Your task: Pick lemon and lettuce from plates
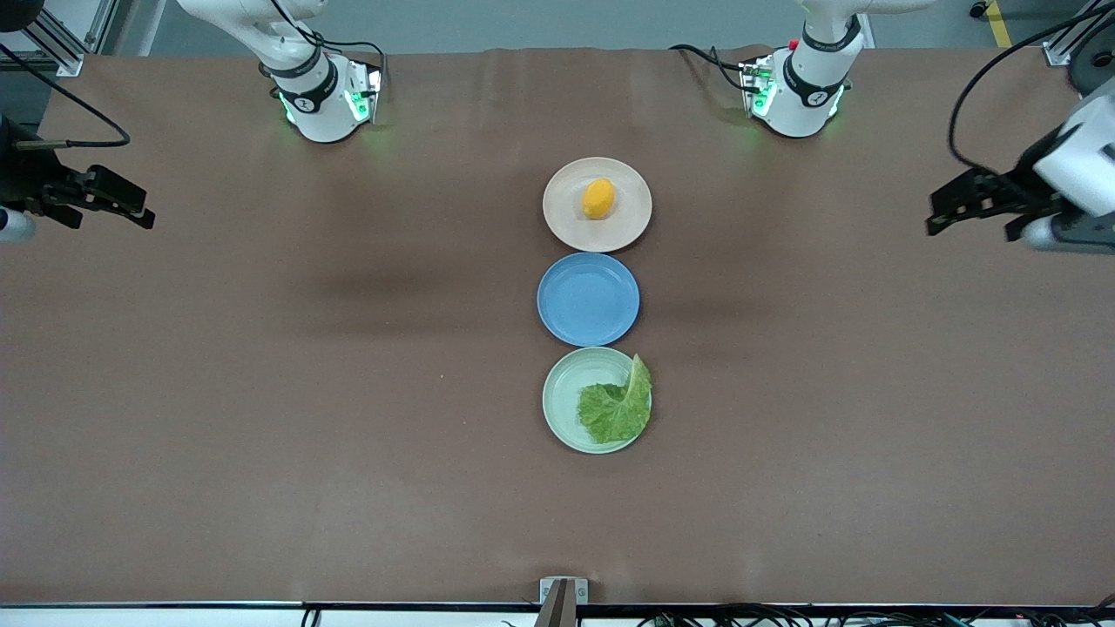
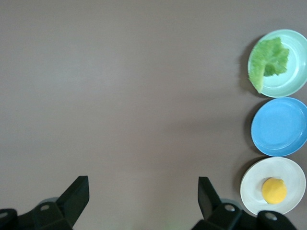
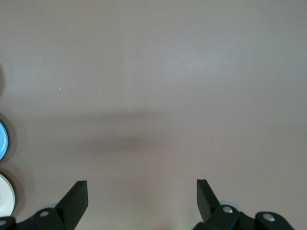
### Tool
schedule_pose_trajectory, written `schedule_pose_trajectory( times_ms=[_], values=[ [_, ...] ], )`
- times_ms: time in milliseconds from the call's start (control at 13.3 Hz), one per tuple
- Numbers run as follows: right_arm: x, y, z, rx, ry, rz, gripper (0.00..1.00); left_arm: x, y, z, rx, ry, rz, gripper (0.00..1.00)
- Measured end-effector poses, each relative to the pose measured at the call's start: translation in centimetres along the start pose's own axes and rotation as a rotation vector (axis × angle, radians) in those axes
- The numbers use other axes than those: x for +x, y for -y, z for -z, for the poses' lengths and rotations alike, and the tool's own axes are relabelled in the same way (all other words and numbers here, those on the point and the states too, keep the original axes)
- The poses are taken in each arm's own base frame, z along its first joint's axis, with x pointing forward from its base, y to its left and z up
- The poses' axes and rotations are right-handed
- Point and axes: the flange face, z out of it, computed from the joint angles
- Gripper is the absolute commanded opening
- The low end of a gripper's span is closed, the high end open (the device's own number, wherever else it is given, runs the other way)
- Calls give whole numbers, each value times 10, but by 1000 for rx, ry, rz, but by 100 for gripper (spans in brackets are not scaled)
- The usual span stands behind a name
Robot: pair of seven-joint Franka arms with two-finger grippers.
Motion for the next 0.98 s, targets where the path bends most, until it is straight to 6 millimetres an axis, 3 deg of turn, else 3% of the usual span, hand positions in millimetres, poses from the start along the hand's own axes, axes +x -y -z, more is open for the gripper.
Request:
schedule_pose_trajectory(
  times_ms=[377, 678, 829, 979],
  values=[
    [0, 1, 0, 1, 4, 2, 100, 53, -107, -106, -32, 46, 29, 100],
    [2, 0, 4, 1, -3, 0, 100, 78, -204, -185, -63, 17, 89, 100],
    [16, -3, -17, -1, 24, -7, 100, 96, -233, -215, -82, -38, 151, 100],
    [46, -4, -54, -3, 68, -8, 100, 120, -252, -238, -131, -106, 272, 100]
  ],
)
